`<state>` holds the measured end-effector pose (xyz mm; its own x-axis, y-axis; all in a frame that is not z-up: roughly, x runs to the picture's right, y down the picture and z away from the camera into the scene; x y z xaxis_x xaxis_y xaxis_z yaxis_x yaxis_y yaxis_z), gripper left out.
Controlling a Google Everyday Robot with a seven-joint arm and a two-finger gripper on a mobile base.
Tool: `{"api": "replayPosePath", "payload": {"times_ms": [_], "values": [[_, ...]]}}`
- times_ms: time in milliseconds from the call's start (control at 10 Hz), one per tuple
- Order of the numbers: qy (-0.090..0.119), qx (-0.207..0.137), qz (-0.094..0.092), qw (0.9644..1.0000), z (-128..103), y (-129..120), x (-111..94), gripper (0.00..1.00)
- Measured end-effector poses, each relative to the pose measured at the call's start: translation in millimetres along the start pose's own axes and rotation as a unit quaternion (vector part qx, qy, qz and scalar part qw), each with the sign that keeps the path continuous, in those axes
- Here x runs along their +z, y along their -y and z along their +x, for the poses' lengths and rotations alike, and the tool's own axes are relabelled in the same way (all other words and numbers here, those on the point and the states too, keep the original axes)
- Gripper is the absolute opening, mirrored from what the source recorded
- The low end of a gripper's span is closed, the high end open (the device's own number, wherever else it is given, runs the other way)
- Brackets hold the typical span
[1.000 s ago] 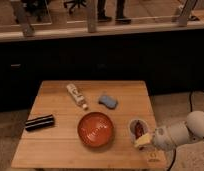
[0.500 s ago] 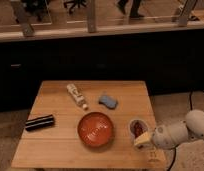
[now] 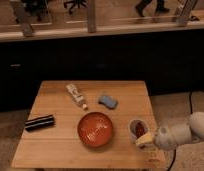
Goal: Place the pepper in the ceramic cup
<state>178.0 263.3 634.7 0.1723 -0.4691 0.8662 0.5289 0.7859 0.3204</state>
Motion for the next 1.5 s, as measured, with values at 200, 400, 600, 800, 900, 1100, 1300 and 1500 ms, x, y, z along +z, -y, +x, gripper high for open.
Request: {"api": "replayPosePath", "payload": {"times_ms": [200,400,600,800,900,1100,1300,1500], "values": [[0.002,0.005,0.013,0.9999,0,-2,-1,0.00],[0.007,0.008,0.012,0.9999,2,-1,2,0.00],[0.007,0.009,0.011,0.9999,3,1,2,0.00],[0.007,0.007,0.010,0.9999,5,4,3,0.00],[0.006,0.006,0.010,0.9999,6,5,3,0.00],[0.005,0.003,0.012,0.9999,6,7,2,0.00],[0.001,-0.001,0.011,0.9999,7,11,3,0.10],[-0.004,-0.004,0.012,0.9999,9,20,9,0.31]]}}
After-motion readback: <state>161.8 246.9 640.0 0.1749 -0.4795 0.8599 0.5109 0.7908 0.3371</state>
